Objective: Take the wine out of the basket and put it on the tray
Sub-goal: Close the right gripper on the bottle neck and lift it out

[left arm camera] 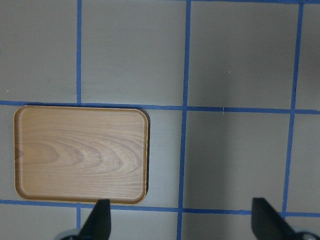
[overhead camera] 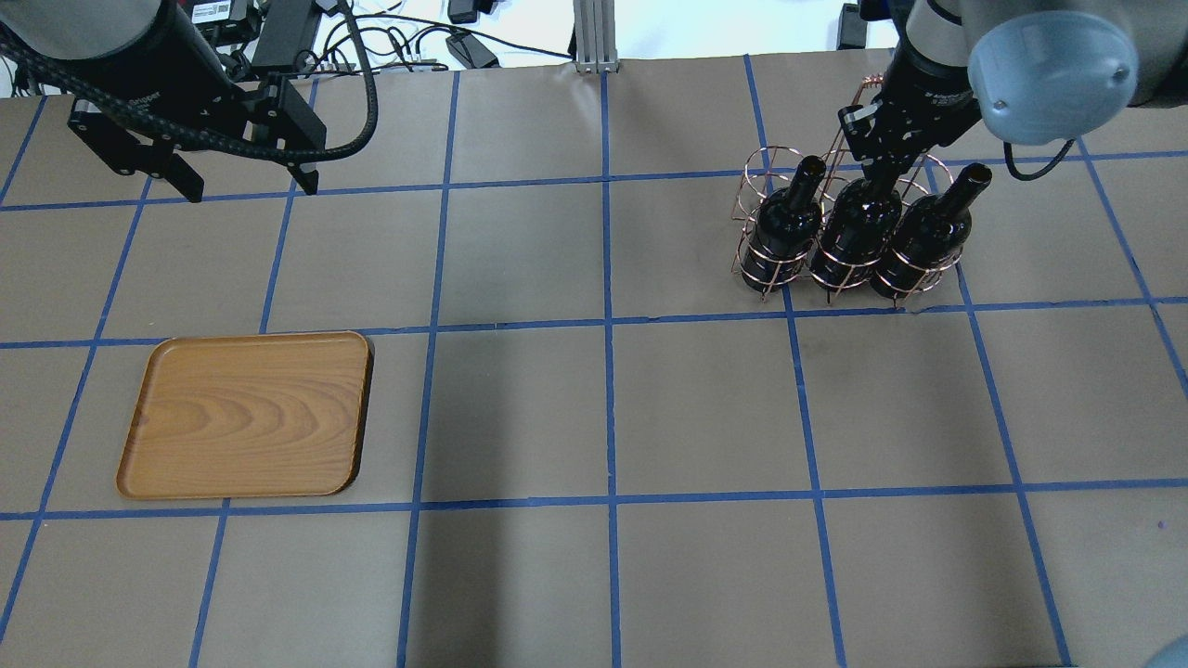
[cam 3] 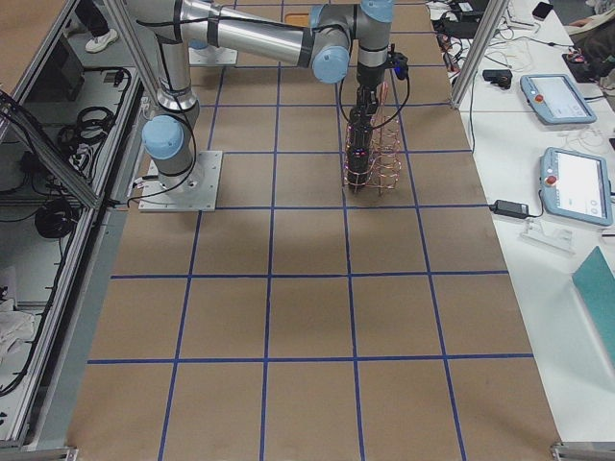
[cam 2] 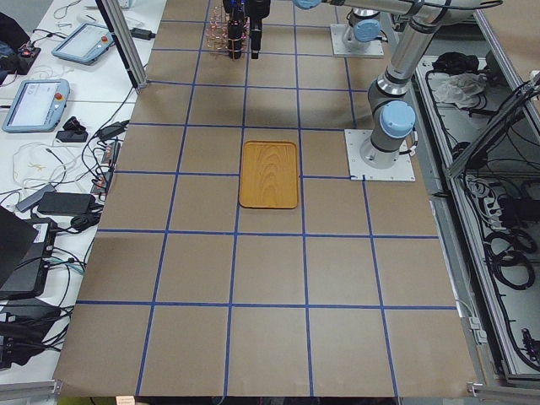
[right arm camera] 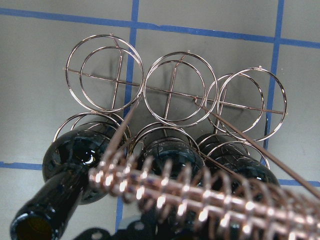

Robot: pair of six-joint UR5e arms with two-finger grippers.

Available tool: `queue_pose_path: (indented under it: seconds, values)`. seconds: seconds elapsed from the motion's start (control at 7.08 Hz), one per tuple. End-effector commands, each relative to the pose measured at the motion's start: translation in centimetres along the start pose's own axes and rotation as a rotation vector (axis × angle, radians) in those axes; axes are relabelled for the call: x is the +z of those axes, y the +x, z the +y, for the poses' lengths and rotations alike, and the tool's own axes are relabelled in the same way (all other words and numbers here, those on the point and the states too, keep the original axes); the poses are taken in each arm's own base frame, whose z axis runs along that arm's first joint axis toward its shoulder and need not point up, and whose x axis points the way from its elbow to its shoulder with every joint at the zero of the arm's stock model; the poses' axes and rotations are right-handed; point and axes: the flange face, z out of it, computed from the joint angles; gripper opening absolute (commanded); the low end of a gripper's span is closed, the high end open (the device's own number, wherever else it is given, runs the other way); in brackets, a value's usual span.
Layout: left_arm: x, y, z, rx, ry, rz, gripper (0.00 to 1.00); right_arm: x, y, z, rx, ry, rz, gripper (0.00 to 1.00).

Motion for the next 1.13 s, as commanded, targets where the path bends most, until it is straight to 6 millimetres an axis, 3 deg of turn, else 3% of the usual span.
queue_pose_path:
  seconds: [0.0,0.14,0.42,0.57,0.71,0.99]
  values:
    - [0.0,0.0,0.0,0.001,-0.001,0.0,1.0,-6.5,-0.3,1.2,0.005,-0.01,-0.029,0.2]
    - [0.1,0.0,-0.1,0.001,-0.001,0.002,1.0,-10.4,-0.9,2.8,0.012,-0.014,-0.034,0.2]
    - [0.3,0.1,-0.2,0.002,-0.005,0.002,1.0,-14.4,-2.3,5.1,0.074,-0.033,-0.031,0.2]
    - [0.3,0.1,-0.2,0.002,-0.005,0.002,1.0,-15.5,-5.8,6.2,0.113,-0.028,-0.03,0.19]
    - [0.3,0.1,-0.2,0.002,-0.005,0.002,1.0,-15.5,-11.4,7.5,0.15,-0.046,-0.035,0.18]
    - [0.3,0.1,-0.2,0.002,-0.005,0.002,1.0,-13.2,-18.2,8.1,0.244,-0.094,-0.041,0.17]
